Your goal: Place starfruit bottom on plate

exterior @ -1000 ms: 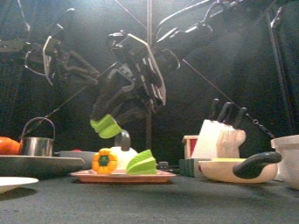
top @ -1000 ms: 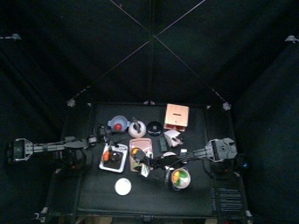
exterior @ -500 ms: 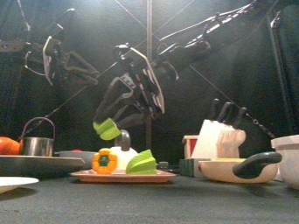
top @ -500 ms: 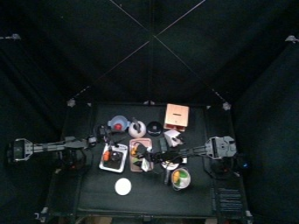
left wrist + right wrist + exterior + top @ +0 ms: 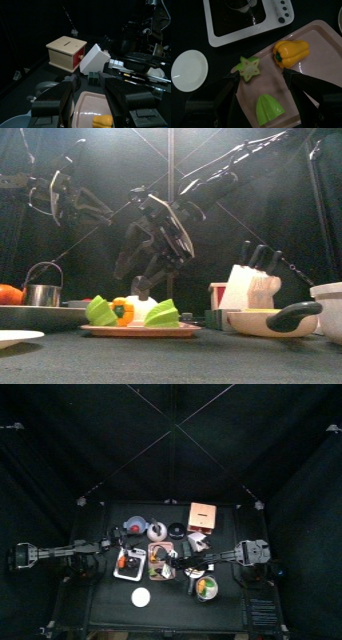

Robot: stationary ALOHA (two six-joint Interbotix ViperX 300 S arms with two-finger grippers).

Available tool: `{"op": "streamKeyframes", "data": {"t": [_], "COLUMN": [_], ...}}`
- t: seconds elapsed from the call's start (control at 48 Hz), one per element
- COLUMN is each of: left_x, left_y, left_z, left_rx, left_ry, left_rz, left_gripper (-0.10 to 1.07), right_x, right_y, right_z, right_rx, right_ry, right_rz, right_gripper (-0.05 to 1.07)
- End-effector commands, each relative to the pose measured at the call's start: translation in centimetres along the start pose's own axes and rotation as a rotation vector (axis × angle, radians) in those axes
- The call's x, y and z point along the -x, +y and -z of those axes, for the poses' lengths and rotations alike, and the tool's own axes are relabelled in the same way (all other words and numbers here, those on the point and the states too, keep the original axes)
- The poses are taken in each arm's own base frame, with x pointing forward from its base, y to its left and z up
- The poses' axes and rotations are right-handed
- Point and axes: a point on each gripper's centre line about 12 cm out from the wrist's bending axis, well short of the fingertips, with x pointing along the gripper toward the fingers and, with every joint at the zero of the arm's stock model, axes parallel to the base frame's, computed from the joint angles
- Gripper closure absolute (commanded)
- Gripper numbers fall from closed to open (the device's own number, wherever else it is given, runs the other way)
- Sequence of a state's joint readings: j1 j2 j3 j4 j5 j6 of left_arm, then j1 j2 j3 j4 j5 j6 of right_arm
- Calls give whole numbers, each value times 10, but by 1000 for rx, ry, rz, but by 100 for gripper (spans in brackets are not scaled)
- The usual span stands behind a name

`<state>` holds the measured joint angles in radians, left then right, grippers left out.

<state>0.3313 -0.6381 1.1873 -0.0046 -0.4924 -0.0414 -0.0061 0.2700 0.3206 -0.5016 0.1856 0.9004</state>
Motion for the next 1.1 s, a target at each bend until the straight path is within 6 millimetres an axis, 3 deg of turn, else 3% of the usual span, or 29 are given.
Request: {"op": "streamKeyframes", "data": {"t": [0.0,0.812,0.979,1.083], "left_x": [-1,-1,-1,-1], "left_y": [1,1,1,1], "left_z": [-5,-5,-5,-5], "left_rx": [2,2,2,3], "left_ry": [-17,-17,-19,-17], "left_rz": [-5,-5,-3,-5], "left_gripper": [18,18,18,18], "right_x": [15,14,18,31], "right_y": [7,8,9,6], "right_z": [-19,-14,-16,-22], "right_rx": [-2,24,20,-5], "right_ry": [-54,-42,-50,-77], "right_rz": [-23,-19,-22,-36], "right_gripper": [4,4,4,4]}}
